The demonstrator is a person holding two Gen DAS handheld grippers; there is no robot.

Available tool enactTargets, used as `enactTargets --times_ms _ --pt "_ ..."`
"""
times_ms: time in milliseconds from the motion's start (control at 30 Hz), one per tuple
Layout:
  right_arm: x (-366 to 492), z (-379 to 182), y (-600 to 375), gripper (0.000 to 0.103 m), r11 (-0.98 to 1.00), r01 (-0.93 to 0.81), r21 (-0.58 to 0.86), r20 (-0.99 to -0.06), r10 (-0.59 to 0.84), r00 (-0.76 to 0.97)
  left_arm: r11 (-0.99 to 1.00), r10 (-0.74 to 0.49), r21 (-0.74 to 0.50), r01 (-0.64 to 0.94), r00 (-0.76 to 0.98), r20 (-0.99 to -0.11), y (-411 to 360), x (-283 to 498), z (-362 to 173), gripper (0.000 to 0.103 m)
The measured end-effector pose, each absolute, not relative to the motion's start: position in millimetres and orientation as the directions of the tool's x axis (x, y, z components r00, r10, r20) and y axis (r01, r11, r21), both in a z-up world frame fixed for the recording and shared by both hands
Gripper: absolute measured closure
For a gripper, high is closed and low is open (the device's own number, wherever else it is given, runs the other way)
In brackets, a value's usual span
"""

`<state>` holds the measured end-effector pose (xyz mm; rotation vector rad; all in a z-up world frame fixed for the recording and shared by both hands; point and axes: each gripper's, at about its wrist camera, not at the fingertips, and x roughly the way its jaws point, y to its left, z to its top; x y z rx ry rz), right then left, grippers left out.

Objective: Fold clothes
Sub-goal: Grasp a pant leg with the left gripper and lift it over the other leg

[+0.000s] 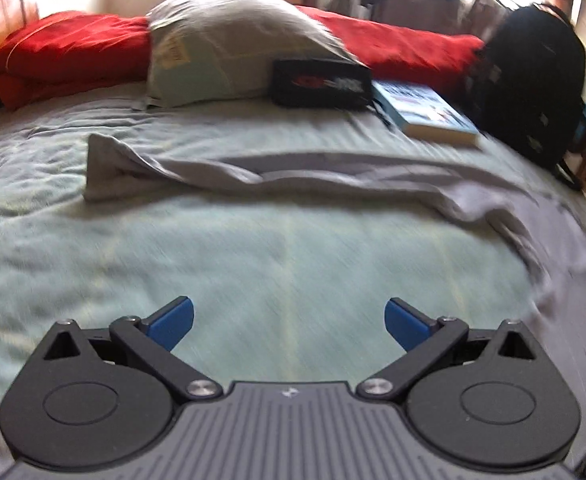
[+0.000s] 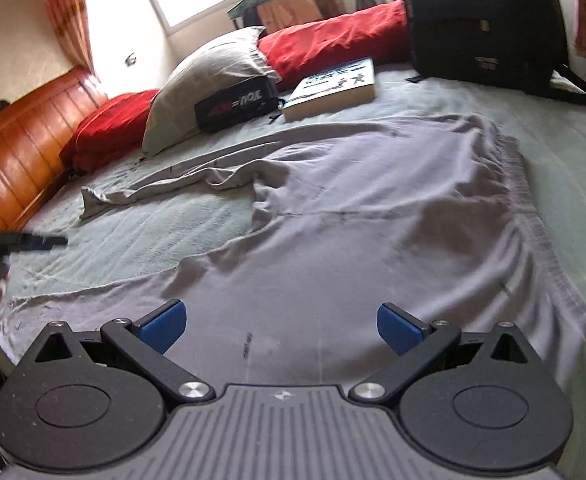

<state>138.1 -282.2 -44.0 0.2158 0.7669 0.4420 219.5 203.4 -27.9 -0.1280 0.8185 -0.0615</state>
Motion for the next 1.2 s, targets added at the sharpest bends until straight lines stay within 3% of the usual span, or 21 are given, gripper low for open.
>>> enactTargets --times_ms 300,467,533,600,767,800,867,1200 --pt "189.7 -35.8 -218.7 0.000 0.842 -0.452 0.294 -0.665 0.520 0.536 0.941 -0.137 -0.311 -0.132 0.691 -0.710 277.2 312.3 -39.0 0.002" --pt "206.1 -36.4 -186.0 0.000 0.802 -0.522 0.290 -0.660 0.563 0.498 0.914 -0.103 -0.338 -0.223 0.679 -0.727 308.0 358.2 -47.1 0.005" --pt "209.7 -38.3 -180.7 0.000 0.796 -0.529 0.294 -0.659 0.570 0.491 0.904 -0.078 -0.332 -0.268 0.660 -0.747 319.7 371.9 -56.5 0.020" --pt "213.9 -41.2 -176.9 0.000 0.792 -0.532 0.300 -0.660 0.575 0.483 0.890 -0.066 -0.337 -0.306 0.646 -0.761 330.3 380.8 -65.9 0.047" --pt "221.2 -49.6 -178.6 0.000 0.804 -0.504 0.315 -0.671 0.564 0.480 0.834 -0.089 -0.423 -0.355 0.671 -0.736 352.1 386.0 -78.6 0.059" --pt "221.6 -51.2 -180.2 0.000 0.808 -0.494 0.321 -0.672 0.562 0.482 0.828 -0.081 -0.425 -0.365 0.672 -0.736 354.1 386.4 -79.9 0.075" --pt "222.0 -54.0 -183.5 0.000 0.816 -0.474 0.331 -0.675 0.556 0.485 0.825 -0.079 -0.428 -0.368 0.676 -0.733 355.1 384.7 -79.2 0.091" --pt "205.5 -50.2 -187.0 0.000 0.821 -0.464 0.331 -0.673 0.551 0.495 0.901 -0.110 -0.374 -0.219 0.719 -0.687 331.8 321.6 -32.6 0.097"
